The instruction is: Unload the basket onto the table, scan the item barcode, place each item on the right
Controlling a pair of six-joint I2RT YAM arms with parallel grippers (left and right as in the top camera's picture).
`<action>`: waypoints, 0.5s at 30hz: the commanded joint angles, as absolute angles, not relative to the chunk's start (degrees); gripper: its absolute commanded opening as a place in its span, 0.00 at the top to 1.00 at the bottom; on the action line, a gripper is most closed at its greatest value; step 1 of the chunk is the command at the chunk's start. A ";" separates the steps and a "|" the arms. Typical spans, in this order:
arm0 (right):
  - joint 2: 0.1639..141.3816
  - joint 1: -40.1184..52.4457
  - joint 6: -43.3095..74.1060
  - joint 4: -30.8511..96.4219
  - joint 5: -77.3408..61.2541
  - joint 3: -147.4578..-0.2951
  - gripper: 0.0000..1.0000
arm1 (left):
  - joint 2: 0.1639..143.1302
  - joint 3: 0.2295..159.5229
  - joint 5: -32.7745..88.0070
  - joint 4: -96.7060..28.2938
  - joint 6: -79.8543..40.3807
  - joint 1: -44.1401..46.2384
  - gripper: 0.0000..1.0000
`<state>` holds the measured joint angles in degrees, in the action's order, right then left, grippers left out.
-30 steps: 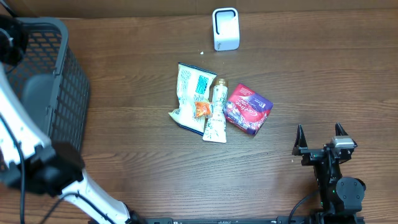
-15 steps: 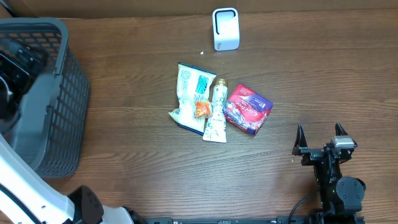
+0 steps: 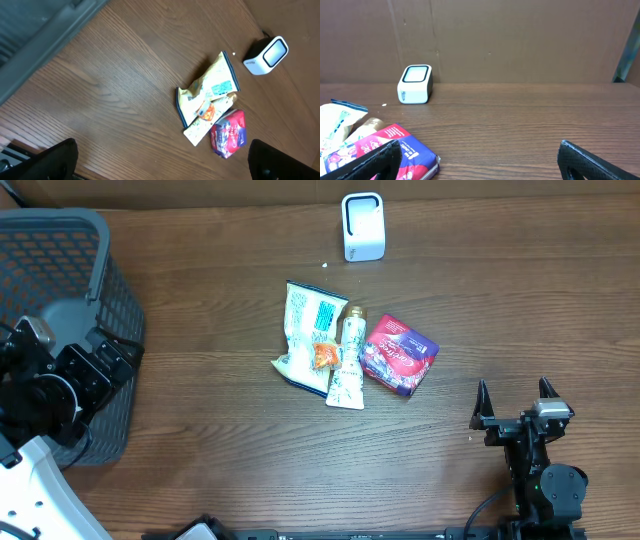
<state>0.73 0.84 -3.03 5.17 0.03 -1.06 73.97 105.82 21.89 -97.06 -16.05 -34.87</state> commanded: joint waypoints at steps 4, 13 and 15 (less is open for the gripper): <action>0.16 1.06 -3.03 0.05 -1.37 -0.45 0.00 | 74.39 104.97 22.09 -96.79 -14.57 -34.48 0.00; 0.16 1.06 4.97 -23.11 -50.04 -0.45 0.00 | 75.44 104.95 22.06 -96.79 -14.57 -34.48 0.00; 0.16 1.06 6.24 -30.68 -48.99 -0.51 0.00 | 75.44 104.95 22.04 -96.79 -14.57 -34.48 0.00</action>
<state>0.62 0.84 2.72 -24.51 -37.58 -1.04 75.29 105.36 21.89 -96.86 -16.01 -34.87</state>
